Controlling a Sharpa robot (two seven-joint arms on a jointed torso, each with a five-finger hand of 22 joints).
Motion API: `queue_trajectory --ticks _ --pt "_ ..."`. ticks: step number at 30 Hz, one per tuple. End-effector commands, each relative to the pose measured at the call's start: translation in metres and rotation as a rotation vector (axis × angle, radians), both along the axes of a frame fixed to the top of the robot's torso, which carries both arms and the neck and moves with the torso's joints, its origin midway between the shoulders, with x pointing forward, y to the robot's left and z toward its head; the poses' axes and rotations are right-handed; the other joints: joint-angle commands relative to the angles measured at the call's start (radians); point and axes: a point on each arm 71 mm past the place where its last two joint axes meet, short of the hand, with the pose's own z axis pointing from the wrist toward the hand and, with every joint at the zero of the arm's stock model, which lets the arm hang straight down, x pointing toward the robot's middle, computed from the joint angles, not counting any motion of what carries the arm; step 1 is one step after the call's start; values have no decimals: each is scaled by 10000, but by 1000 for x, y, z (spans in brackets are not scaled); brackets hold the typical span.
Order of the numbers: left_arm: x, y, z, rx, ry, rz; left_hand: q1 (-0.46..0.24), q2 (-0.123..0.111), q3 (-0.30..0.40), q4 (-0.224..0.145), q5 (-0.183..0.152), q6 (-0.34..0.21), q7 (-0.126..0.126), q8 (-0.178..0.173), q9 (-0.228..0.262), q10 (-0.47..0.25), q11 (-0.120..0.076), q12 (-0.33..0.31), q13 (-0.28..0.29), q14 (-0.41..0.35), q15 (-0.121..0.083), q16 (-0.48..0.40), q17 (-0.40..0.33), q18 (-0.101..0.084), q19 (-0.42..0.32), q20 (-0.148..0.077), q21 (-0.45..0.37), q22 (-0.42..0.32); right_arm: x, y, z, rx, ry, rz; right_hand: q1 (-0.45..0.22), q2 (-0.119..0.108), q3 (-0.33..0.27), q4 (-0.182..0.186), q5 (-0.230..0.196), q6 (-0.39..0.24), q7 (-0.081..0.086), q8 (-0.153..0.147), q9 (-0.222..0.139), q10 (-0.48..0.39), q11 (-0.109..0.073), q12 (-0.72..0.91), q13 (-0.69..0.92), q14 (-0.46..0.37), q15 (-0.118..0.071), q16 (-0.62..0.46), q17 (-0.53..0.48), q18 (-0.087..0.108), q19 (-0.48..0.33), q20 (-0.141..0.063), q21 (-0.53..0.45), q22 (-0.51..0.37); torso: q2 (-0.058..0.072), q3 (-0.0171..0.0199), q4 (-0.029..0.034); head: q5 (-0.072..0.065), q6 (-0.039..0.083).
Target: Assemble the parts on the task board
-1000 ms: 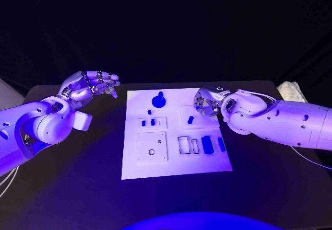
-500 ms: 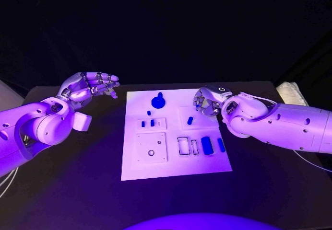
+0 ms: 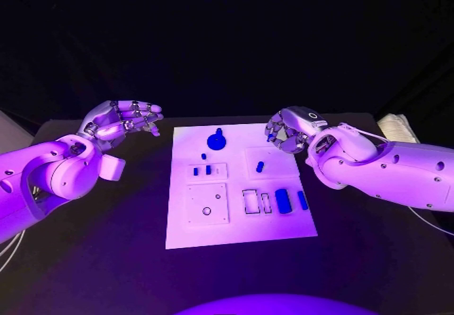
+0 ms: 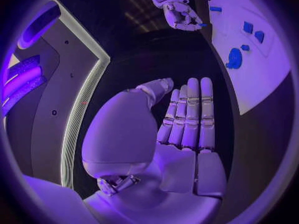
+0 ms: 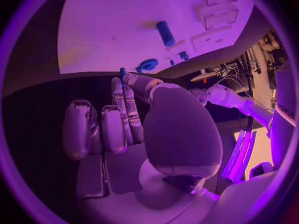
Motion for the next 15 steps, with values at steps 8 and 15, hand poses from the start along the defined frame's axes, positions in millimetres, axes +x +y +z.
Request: queue_trajectory --ticks 8,15 --pt "-2 -6 0 -120 -13 -124 76 20 -11 -63 36 -32 70 -45 -10 13 56 -47 -16 104 3 -51 -15 21 2 -6 51 16 -30 49 0 816 101 1611 26 155 29 -58 23 65 -3 37 24 488 -436 17 12 317 -90 -44 5 -142 62 27 33 1556 9 -10 15 127 6" --pt "-4 -9 -1 -169 29 -188 76 20 -11 -63 36 -32 70 -45 -10 13 56 -47 -16 104 3 -51 -15 21 2 -6 51 16 -49 84 -13 686 292 2628 20 154 44 -75 34 59 0 38 30 489 -434 7 13 323 -89 -29 27 -171 123 26 166 1615 -6 -21 14 276 -28"
